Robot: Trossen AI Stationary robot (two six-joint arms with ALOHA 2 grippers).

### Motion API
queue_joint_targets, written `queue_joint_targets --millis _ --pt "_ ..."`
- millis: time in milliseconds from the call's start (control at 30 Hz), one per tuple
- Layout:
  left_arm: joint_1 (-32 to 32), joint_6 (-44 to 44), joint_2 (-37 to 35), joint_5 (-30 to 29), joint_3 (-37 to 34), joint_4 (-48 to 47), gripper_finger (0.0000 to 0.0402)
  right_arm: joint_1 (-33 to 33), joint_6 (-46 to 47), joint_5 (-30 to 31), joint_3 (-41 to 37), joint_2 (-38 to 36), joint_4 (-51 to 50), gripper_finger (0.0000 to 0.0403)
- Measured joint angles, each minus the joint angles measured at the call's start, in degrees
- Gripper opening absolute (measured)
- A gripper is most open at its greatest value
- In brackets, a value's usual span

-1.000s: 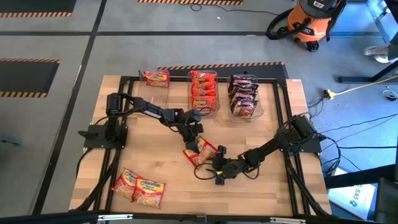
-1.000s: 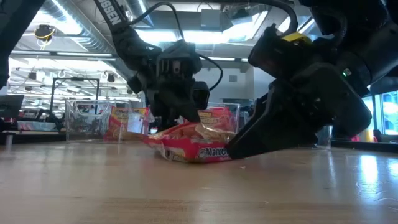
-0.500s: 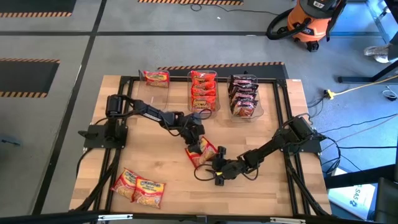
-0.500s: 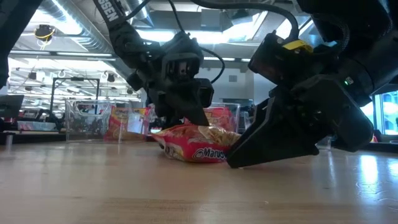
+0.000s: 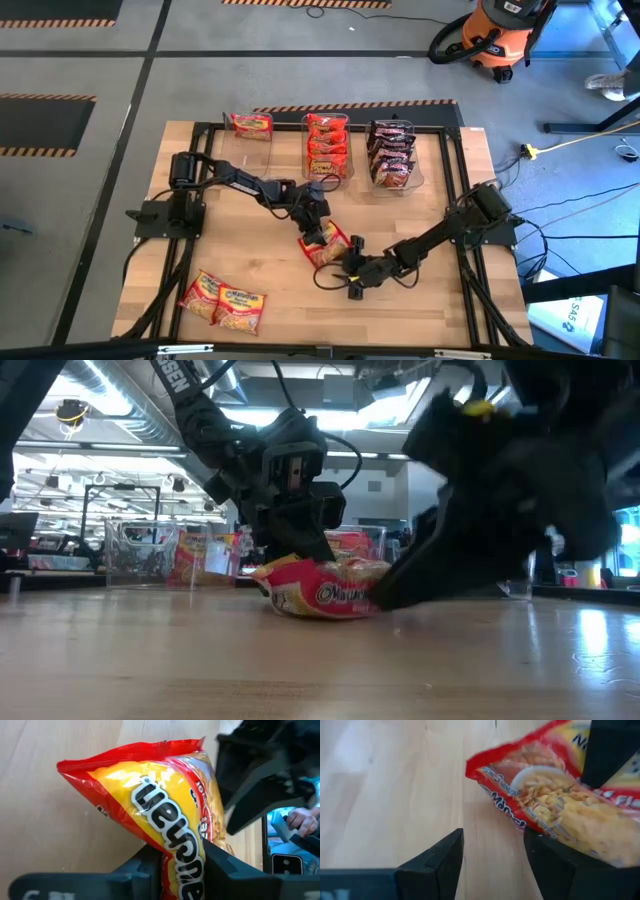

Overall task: Sort Maruchan noodles
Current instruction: Put the red noodle pack into the left transparent bin

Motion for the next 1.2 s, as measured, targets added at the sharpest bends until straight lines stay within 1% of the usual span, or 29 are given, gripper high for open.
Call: queue_joint_targets --millis 167,300,500,600,667,767,833,900,967,1033,1100,1200 --pt "-0.13 2.32 -0.69 -0.92 0.08 -0.08 0.0067 -0.02 0.48 -0.57 0.04 -4.11 -5.22 0.0209" --pt "-0.46 6.5 -2.8 -1.58 0.06 -0.7 0.004 -0.13 1.31 -3.54 0.11 -7.63 -8.8 0.0209" --pt "-0.46 10.44 -5.79 -2.41 0.06 -2.52 0.0012 -0.13 4.25 -5.38 0.13 -13.86 -17.13 0.0209" --pt "-0.74 12.09 -7.77 -4.0 0.07 -5.96 0.0009 -0.11 4.97 -6.59 0.15 -16.59 -21.09 0.0209" --pt "-1.19 13.66 -9.94 -5.92 0.05 -9.91 0.0008 -0.11 5.76 -8.01 0.15 -18.41 -24.94 0.0209" --pt "-2.4 15.59 -15.19 -9.51 0.04 -17.4 0.0008 -0.11 11.2 -12.06 0.15 -22.13 -35.54 0.0209" --pt "-3.11 17.4 -19.96 -12.97 0.02 -24.83 0.0008 -0.01 15.14 -12.92 0.15 -24.18 -40.87 0.0209" --pt "-3.56 19.26 -24.83 -17.63 0.05 -29.87 0.0007 0.37 16.69 -11.65 0.13 -25.45 -43.96 0.0209" --pt "-3.41 21.74 -30.03 -23.73 0.06 -36.44 0.0007 0.39 16.24 -9.02 0.14 -25.63 -43.51 0.0209" --pt "-3.06 25.38 -34.79 -30.32 0.06 -40.84 0.0007 0.28 15.29 -6.67 0.13 -25.62 -43.31 0.0209" --pt "-2.1 30.13 -40.1 -37.13 0.06 -45.85 0.0007 0.23 15.1 -5.42 0.16 -25.2 -41.79 0.0209" --pt "0.82 38.98 -46.16 -47.78 0.08 -49.67 0.0007 0.26 14.99 -3.89 0.11 -24.86 -41.83 0.0209"
